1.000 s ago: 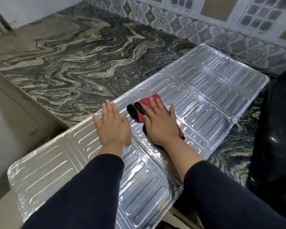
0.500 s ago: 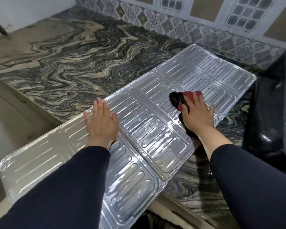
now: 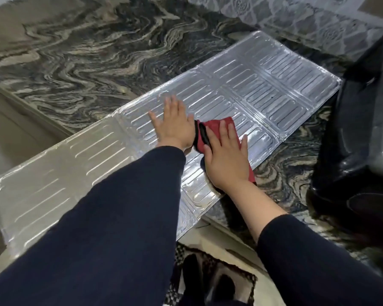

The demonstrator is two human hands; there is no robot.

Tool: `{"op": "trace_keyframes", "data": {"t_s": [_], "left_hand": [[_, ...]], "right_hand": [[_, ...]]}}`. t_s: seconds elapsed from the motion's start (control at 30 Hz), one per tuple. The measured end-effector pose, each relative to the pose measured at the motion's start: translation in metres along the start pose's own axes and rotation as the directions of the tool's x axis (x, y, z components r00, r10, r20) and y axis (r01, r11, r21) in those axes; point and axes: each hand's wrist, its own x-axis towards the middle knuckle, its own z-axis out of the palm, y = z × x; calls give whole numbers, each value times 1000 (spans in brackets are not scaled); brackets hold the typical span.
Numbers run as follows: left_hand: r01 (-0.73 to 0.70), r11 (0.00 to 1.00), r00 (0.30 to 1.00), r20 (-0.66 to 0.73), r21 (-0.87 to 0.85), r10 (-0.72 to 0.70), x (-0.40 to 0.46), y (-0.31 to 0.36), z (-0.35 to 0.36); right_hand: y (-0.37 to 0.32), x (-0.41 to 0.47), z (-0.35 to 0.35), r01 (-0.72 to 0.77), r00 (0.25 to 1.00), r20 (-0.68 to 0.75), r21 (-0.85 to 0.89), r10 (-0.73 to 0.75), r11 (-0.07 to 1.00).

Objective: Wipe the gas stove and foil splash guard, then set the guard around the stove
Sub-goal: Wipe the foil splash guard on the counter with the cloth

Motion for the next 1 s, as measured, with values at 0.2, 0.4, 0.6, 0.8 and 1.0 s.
{"op": "trace_keyframes", "data": {"t_s": [0.2,0.4,0.6,0.8,1.0], "left_hand": [[-32,999,995,-97,15,33,3,-7,16],[-46,996,995,-88,73,52,4,-13,17],[-17,998,1000,-16,57,18,6,-58,-12],[24,999,998,-64,35,-22,26,-21,-21],[-18,999,998,-51,39,20,55,-9,-7]], "right_hand": [[67,47,-17,-81,997,7,-12,81,997],[104,89,-31,-189,980,49,-38,190,981],[45,50,-20,-22,997,75,13,21,1000],[33,38,-15,48,992,116,29,-51,998],[47,44,-18,143,985,89,55,-148,988]]}}
